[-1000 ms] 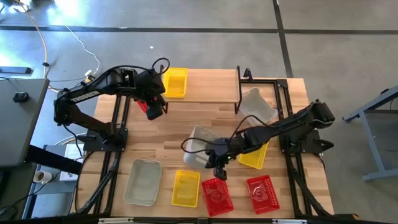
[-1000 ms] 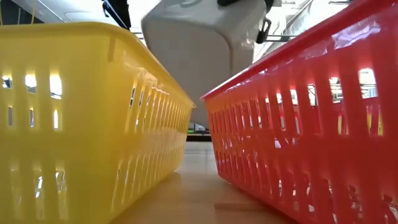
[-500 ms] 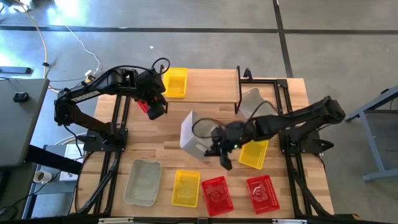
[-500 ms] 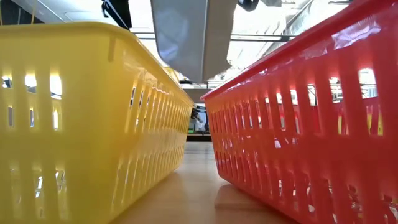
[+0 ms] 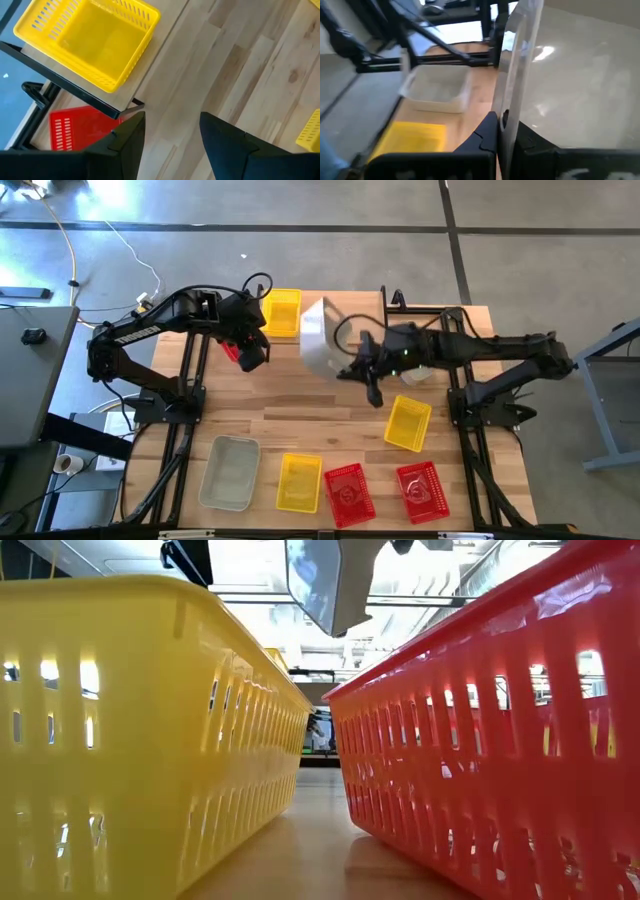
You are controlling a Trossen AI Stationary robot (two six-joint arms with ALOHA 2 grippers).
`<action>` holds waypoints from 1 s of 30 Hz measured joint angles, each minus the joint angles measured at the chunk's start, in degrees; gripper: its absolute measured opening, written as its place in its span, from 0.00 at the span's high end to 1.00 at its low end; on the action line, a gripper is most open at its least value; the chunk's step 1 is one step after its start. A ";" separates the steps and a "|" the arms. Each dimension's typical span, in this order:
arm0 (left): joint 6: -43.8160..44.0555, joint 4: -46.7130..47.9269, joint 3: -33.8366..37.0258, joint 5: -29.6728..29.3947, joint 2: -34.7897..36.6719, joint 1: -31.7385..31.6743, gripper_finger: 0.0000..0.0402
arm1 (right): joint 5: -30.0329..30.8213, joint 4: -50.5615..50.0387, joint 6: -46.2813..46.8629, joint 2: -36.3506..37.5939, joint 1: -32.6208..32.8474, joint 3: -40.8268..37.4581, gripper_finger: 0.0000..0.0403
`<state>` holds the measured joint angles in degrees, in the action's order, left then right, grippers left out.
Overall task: Stack baskets on shelf by color
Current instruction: Put the middle gray bin on the shelf
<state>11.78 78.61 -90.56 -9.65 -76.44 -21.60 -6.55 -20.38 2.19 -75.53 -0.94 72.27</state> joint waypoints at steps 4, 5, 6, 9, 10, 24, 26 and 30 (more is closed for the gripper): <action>2.52 0.00 0.00 0.00 0.00 0.01 0.55 | -0.01 -1.25 -4.47 0.16 -4.61 0.00 1.00; 3.29 0.00 0.00 0.00 0.00 0.01 0.55 | -0.07 -2.01 -5.47 0.16 -5.75 0.00 1.00; 4.12 0.00 0.00 0.00 0.00 -0.01 0.55 | -0.21 -2.58 -6.48 0.16 -6.79 0.00 1.00; 6.29 0.00 0.00 0.01 0.00 0.00 0.55 | -0.38 -4.27 -9.44 0.16 -9.79 0.00 1.00; 6.97 0.00 0.00 0.02 0.00 0.01 0.55 | -0.39 -4.61 -10.23 0.15 -10.74 0.02 1.00; 10.56 0.00 0.00 -1.19 -0.04 -0.01 0.55 | 1.25 -33.79 -23.28 -13.00 -18.99 23.84 1.00; 10.59 0.01 0.00 -1.31 -0.04 -0.01 0.55 | 2.24 -37.34 -23.87 -15.67 -18.99 27.07 1.00; 10.61 0.02 0.00 -1.34 -0.04 -0.01 0.55 | 3.52 -43.44 -24.34 -20.86 -18.94 32.34 1.00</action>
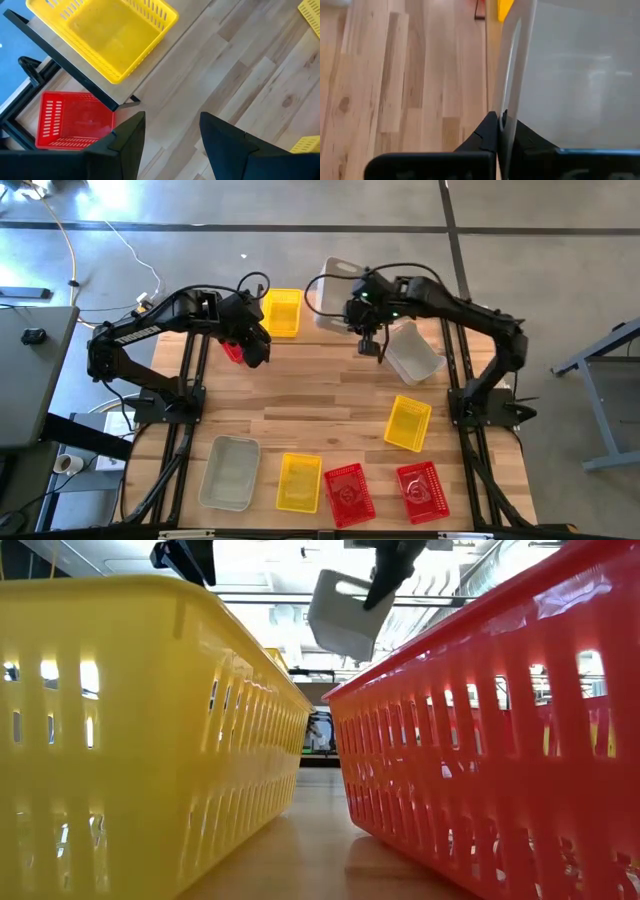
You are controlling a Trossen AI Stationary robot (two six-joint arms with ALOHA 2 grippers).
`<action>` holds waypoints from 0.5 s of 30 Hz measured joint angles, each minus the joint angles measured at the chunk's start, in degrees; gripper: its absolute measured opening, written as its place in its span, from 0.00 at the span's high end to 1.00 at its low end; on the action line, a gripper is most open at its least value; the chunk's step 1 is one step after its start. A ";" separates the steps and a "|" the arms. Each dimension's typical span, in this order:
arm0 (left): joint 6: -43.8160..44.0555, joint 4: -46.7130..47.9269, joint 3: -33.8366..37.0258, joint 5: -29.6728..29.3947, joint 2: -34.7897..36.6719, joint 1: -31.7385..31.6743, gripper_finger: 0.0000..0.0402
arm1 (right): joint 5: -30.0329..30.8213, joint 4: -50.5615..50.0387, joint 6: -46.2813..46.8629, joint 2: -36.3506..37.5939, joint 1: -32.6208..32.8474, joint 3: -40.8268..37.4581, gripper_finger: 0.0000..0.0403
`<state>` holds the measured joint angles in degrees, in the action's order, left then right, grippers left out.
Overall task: Stack baskets on shelf by color
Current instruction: Put the middle gray bin on the shelf
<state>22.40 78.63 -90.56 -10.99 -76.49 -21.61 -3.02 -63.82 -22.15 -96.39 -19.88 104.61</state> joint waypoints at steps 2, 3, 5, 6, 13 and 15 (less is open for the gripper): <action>0.13 -0.02 0.00 -0.02 0.00 0.00 0.55 | 0.04 -1.78 0.00 -2.23 0.00 2.04 1.00; 0.11 0.00 0.00 -0.04 0.00 0.00 0.55 | 0.06 -2.49 0.00 -3.24 0.00 2.76 1.00; 0.12 0.00 0.00 -0.05 0.00 0.00 0.55 | 0.99 -3.57 -0.02 -5.06 0.02 3.92 1.00; 0.13 0.00 0.00 -0.06 0.00 0.00 0.55 | 1.47 -3.95 -0.02 -5.96 0.02 4.39 1.00; 0.12 -0.02 0.00 -0.17 0.00 0.00 0.55 | 2.51 -4.14 -2.40 -8.53 0.43 4.93 1.00; 0.13 -0.02 0.00 -0.16 0.00 0.00 0.55 | 3.10 -3.51 -3.51 -9.22 0.97 4.93 1.00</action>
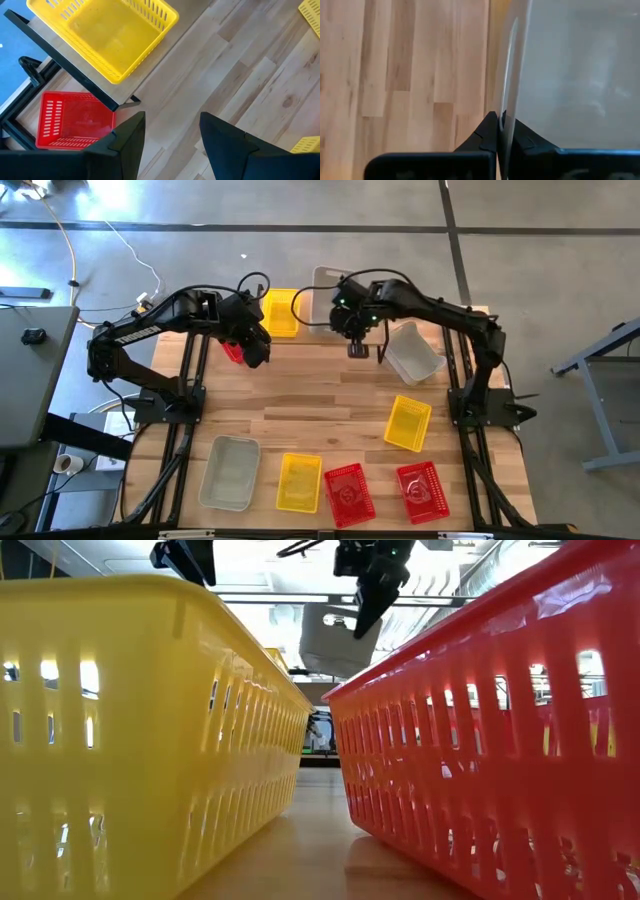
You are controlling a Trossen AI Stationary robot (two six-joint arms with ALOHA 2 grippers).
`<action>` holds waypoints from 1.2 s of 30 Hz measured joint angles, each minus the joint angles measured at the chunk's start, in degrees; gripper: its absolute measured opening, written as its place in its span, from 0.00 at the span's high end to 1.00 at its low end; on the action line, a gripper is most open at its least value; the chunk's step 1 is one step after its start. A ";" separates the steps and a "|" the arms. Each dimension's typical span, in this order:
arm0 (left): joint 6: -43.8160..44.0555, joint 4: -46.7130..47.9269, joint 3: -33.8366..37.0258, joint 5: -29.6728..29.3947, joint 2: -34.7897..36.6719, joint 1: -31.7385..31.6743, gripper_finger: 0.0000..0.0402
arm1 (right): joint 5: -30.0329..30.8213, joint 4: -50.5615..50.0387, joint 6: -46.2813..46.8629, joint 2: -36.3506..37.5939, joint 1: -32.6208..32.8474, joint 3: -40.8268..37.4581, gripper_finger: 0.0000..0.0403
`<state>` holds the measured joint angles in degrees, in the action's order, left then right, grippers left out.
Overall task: Stack baskets on shelf by color
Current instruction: Put the middle gray bin on the shelf
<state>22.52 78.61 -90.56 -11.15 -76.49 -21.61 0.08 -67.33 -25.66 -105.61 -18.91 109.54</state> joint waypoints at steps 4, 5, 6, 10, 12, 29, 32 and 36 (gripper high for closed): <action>0.00 0.00 0.00 -0.01 0.00 0.00 0.55 | -0.02 0.32 -0.34 -1.41 1.00 0.00 1.00; 0.00 0.00 0.00 0.01 0.00 0.00 0.55 | 0.00 0.22 -0.34 -1.75 1.11 0.00 1.00; -0.02 0.00 0.00 0.01 0.00 0.00 0.55 | -0.02 0.30 -0.34 -2.02 1.28 0.00 1.00; -0.02 0.00 0.00 0.01 0.00 0.00 0.55 | 0.15 0.76 -0.39 -2.34 1.45 -0.02 1.00; -0.07 0.00 0.00 0.01 0.00 0.00 0.55 | 0.33 1.04 -1.04 -2.56 1.45 -0.02 1.00; -0.15 0.01 0.00 0.01 -0.02 0.00 0.55 | 1.00 2.14 -2.85 -4.67 1.19 -0.04 1.00; -0.15 0.00 0.00 0.03 -0.02 0.00 0.55 | 1.75 2.12 -2.77 -4.67 1.19 -0.04 1.00; -0.15 0.00 0.00 0.01 -0.02 0.00 0.55 | 4.05 2.08 -1.56 -4.72 1.32 -0.04 1.00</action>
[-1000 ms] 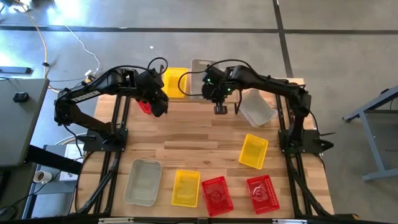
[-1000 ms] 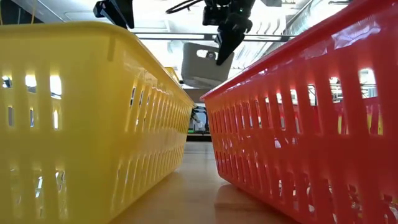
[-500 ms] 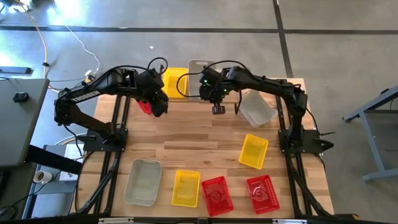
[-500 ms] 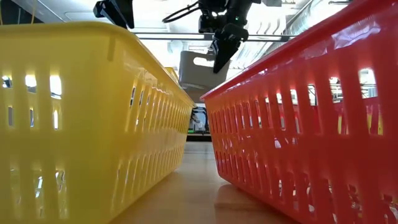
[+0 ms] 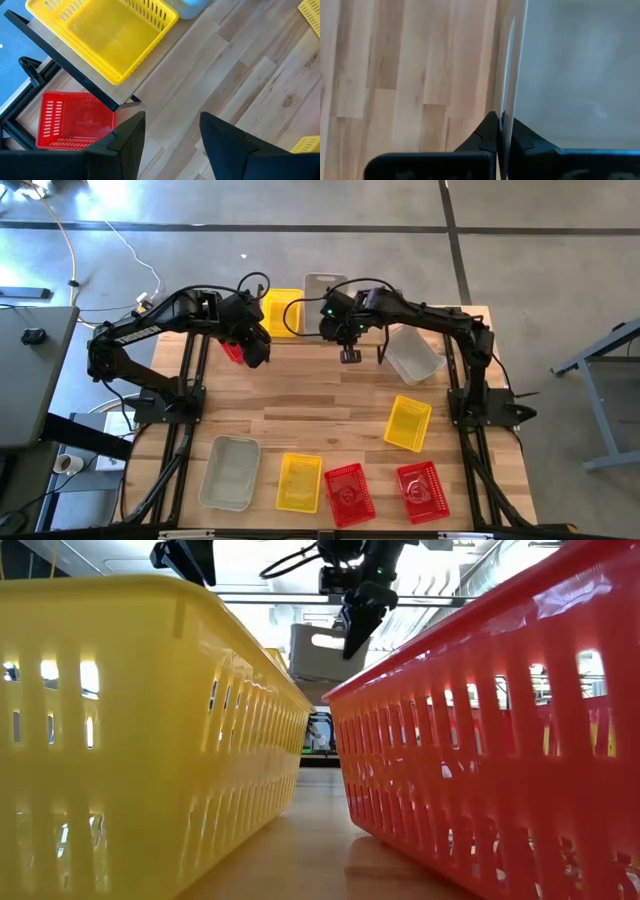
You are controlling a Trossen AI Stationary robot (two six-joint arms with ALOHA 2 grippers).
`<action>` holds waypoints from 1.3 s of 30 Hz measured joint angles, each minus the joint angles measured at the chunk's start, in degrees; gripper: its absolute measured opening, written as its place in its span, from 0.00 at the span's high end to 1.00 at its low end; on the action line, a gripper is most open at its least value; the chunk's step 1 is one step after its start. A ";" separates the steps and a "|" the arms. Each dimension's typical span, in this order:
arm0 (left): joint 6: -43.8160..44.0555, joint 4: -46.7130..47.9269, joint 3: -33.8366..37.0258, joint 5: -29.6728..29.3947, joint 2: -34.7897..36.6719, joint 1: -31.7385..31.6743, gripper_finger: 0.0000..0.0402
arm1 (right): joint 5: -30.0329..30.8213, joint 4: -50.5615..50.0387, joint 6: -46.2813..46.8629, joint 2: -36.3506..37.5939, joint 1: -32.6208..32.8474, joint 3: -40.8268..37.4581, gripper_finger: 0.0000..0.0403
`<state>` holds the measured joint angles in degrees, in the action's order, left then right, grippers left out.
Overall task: Stack baskets on shelf by color
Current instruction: Put the middle gray bin on the shelf
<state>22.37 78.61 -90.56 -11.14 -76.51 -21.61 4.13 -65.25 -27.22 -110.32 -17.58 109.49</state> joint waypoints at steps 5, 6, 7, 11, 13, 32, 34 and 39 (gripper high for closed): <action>-0.01 0.00 0.00 0.01 0.00 0.00 0.55 | -0.13 0.00 0.19 0.00 0.00 -0.02 1.00; -0.02 0.00 0.00 0.01 0.00 0.00 0.55 | -0.34 0.00 0.20 0.00 0.00 -0.02 1.00; 0.00 0.00 0.00 0.02 0.00 0.02 0.55 | -0.55 0.00 0.26 0.00 0.00 -0.02 1.00; -0.02 0.00 0.00 0.02 0.00 0.00 0.55 | -0.71 0.00 1.75 0.00 0.00 -0.02 1.00; -0.02 0.01 0.00 0.02 0.00 0.00 0.55 | -0.68 0.02 1.74 0.00 0.00 -0.02 1.00; -0.02 0.00 0.00 0.02 0.00 0.00 0.55 | -0.88 1.68 1.35 0.00 0.00 -0.07 0.83; -0.46 0.00 0.00 0.02 0.00 0.00 0.55 | -0.88 1.71 1.40 0.01 0.00 -0.07 0.83; -1.97 0.02 0.00 0.04 0.00 0.00 0.55 | -0.86 2.88 2.42 0.13 0.26 -0.07 0.83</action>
<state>20.40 78.63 -90.56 -11.10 -76.51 -21.61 3.27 -62.37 -24.80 -110.19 -17.32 109.43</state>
